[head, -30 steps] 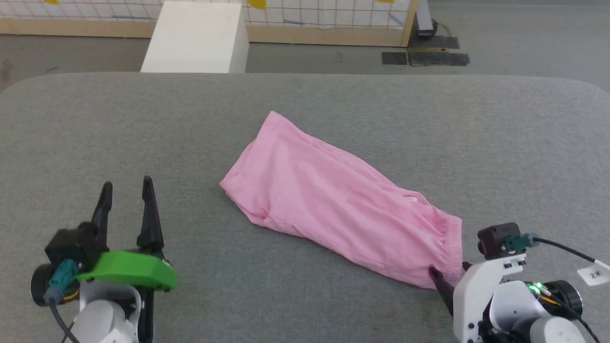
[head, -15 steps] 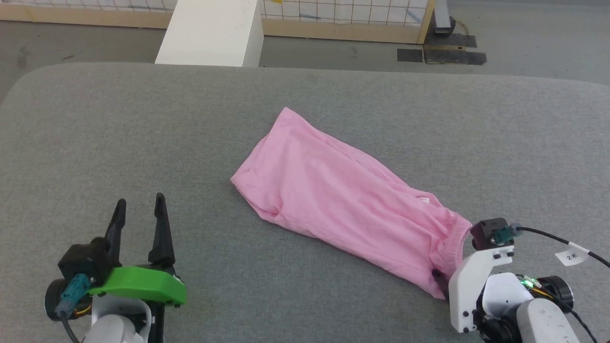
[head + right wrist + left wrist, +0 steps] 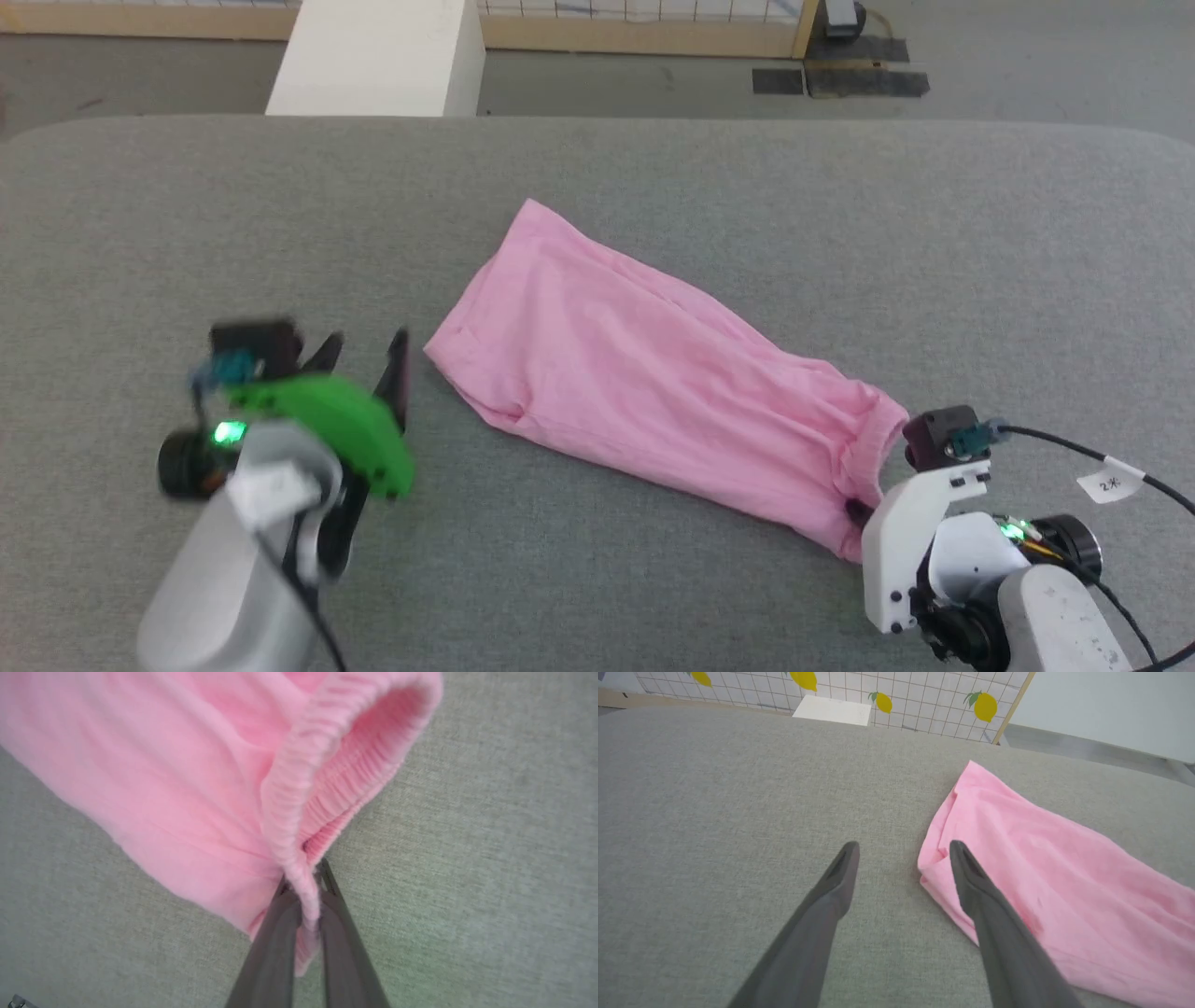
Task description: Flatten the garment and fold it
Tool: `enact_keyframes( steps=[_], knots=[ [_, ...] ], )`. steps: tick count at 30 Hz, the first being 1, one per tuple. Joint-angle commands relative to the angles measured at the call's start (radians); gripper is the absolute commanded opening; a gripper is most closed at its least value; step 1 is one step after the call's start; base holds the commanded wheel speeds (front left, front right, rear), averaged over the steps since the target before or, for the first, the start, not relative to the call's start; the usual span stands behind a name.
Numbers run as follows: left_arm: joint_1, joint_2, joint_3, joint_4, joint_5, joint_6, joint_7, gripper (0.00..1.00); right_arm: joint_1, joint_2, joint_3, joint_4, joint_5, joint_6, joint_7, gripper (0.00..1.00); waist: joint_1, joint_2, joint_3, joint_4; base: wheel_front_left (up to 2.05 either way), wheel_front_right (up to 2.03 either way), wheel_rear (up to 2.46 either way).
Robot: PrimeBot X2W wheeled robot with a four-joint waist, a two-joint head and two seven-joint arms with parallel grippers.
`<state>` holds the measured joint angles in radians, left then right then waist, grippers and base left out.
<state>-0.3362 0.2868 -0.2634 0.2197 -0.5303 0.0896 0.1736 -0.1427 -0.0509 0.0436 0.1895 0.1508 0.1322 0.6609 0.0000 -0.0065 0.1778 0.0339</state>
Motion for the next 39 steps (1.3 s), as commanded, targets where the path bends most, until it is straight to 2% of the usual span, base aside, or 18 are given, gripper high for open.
enact_keyframes(
  steps=[1, 6, 10, 14, 15, 16, 22, 30, 34, 39],
  knots=[
    [-0.053, -0.005, -0.015, 0.034, -0.006, -0.009, 0.045, 1.0, -0.02, 0.001, 0.008, -0.003, 0.005, -0.002, -0.005, 0.0, 0.0, 0.0065, 0.023, -0.016, 0.0, 0.0, 0.0],
    [-0.213, -0.011, -0.083, 0.191, 0.003, -0.026, 0.237, 1.0, -0.043, 0.001, 0.03, -0.012, 0.014, -0.002, -0.008, 0.0, 0.0, 0.0065, 0.064, -0.046, 0.0, 0.0, 0.0],
    [-0.279, 0.006, -0.132, 0.289, 0.025, -0.021, 0.396, 1.0, -0.059, 0.001, 0.041, -0.011, 0.017, -0.002, -0.01, 0.0, 0.0, 0.0065, 0.09, -0.072, 0.0, 0.0, 0.0],
    [-0.297, 0.01, -0.146, 0.337, 0.019, -0.02, 0.468, 1.0, -0.066, 0.001, 0.045, -0.008, 0.02, -0.002, -0.018, 0.0, 0.0, 0.0065, 0.101, -0.085, 0.0, 0.0, 0.0],
    [-0.295, 0.01, -0.146, 0.346, 0.015, -0.019, 0.479, 0.27, -0.067, 0.001, 0.046, -0.007, 0.02, -0.002, -0.019, 0.0, 0.0, 0.0065, 0.103, -0.086, 0.0, 0.0, 0.0],
    [-0.291, 0.008, -0.145, 0.355, 0.006, -0.019, 0.493, 0.0, -0.067, 0.001, 0.045, -0.006, 0.02, -0.002, -0.02, 0.0, 0.0, 0.0065, 0.103, -0.087, 0.0, 0.0, 0.0],
    [-0.263, -0.009, -0.114, 0.354, -0.063, -0.031, 0.52, 0.0, -0.059, 0.001, 0.025, 0.002, 0.016, -0.002, -0.022, 0.0, 0.0, 0.0065, 0.087, -0.066, 0.0, 0.0, 0.0],
    [-0.182, -0.021, -0.037, 0.27, -0.143, -0.03, 0.433, 0.0, -0.052, -0.001, 0.015, 0.004, 0.008, -0.002, 0.004, 0.0, 0.0, 0.0065, 0.026, -0.025, 0.0, 0.0, 0.0],
    [-0.087, -0.017, -0.009, 0.174, -0.167, -0.028, 0.378, 0.0, -0.042, -0.038, 0.024, -0.002, 0.029, -0.002, 0.039, 0.0, 0.0, 0.0065, -0.012, -0.006, 0.0, 0.0, 0.0],
    [0.067, -0.029, 0.012, 0.039, -0.192, 0.005, 0.337, 0.0, 0.0, -0.099, 0.03, -0.026, 0.089, -0.002, 0.092, 0.0, 0.0, 0.0065, -0.047, 0.023, 0.0, 0.0, 0.0]
  ],
)
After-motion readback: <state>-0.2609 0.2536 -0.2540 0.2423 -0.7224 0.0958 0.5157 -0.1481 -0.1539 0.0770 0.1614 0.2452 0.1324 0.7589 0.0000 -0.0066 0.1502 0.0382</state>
